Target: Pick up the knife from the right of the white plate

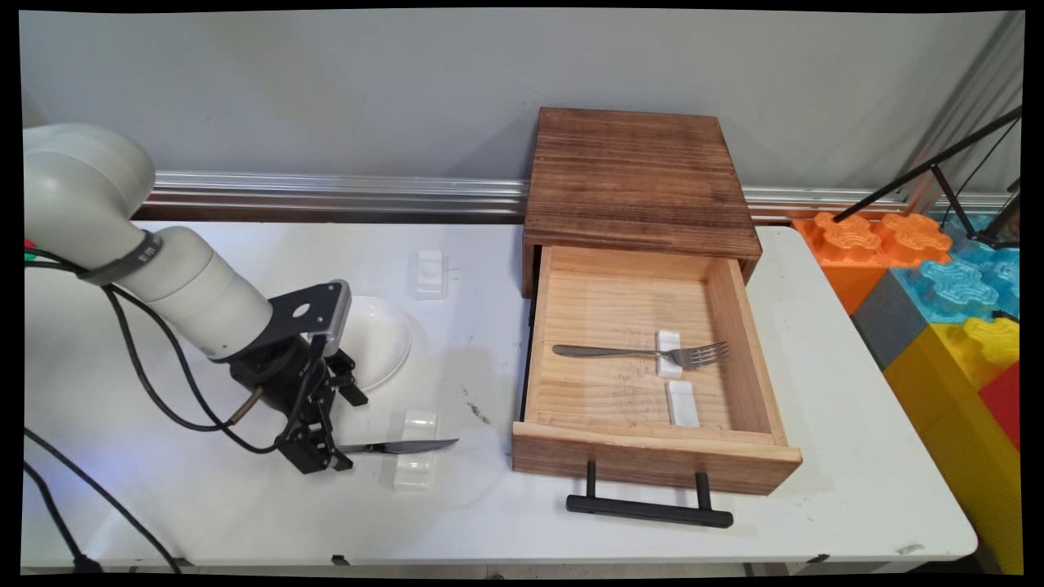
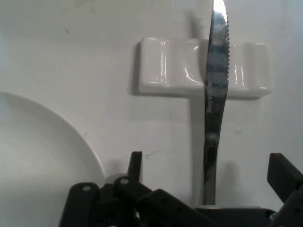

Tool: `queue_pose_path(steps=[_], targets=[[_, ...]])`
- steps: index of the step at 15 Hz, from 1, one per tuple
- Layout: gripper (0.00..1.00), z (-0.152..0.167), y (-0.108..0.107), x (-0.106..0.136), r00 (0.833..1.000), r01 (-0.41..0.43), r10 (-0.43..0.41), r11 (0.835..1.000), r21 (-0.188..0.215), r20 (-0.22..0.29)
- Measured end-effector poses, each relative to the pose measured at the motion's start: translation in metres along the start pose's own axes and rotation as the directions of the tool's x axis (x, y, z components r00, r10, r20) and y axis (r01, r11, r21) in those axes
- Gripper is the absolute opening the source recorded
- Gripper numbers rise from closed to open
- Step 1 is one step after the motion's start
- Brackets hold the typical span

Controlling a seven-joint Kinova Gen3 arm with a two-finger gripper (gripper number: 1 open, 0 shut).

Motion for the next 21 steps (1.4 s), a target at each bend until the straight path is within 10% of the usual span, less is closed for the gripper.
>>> queue_pose_path(steps=[15,16,21], targets=[[1.0,0.016,0.003,0.005,1.0,-0.026,0.026,1.0,-0.009,0.007],[0.0,0.017,0.003,0.005,0.999,-0.033,0.033,0.999,-0.009,0.007],[0.0,0.017,0.002,0.005,0.999,-0.05,0.051,0.999,-0.015,0.012]])
